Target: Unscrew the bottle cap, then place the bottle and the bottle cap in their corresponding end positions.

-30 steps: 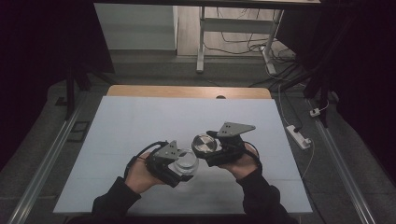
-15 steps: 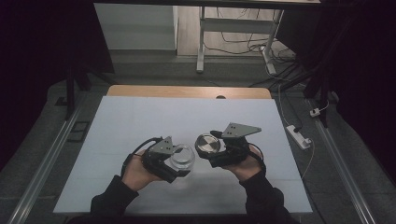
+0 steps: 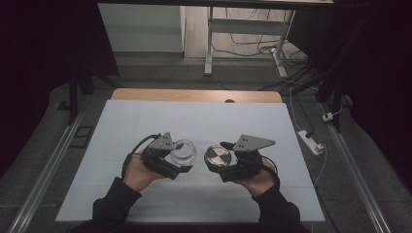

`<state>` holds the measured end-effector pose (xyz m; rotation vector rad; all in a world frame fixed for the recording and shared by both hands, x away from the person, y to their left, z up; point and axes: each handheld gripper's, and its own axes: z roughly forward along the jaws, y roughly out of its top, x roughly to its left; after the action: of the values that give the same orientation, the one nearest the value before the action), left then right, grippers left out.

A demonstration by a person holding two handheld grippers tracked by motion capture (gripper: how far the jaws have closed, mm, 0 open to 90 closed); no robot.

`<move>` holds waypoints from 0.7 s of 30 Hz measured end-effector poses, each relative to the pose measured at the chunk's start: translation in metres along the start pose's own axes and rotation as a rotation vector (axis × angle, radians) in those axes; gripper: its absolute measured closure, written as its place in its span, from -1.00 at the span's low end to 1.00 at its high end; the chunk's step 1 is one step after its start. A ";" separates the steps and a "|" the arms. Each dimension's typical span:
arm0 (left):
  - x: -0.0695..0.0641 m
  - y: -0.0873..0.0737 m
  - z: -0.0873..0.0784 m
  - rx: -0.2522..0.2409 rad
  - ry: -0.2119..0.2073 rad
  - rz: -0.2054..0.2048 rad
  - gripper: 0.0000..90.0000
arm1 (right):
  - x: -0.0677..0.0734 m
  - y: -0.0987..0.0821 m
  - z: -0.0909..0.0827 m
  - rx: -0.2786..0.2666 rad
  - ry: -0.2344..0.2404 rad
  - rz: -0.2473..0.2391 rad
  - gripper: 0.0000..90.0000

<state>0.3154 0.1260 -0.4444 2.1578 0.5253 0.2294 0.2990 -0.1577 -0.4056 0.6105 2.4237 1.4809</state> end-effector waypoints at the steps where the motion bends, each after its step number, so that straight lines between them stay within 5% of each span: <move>1: 0.002 0.000 0.000 0.001 0.005 0.000 -0.65 | 0.001 -0.001 0.001 0.003 0.000 0.000 -0.60; 21: 0.021 0.016 0.011 -0.022 0.035 -0.019 -0.65 | 0.017 -0.029 0.001 0.026 0.031 -0.001 -0.60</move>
<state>0.3425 0.1193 -0.4386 2.1301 0.5606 0.2613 0.2776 -0.1604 -0.4314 0.5960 2.4701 1.4711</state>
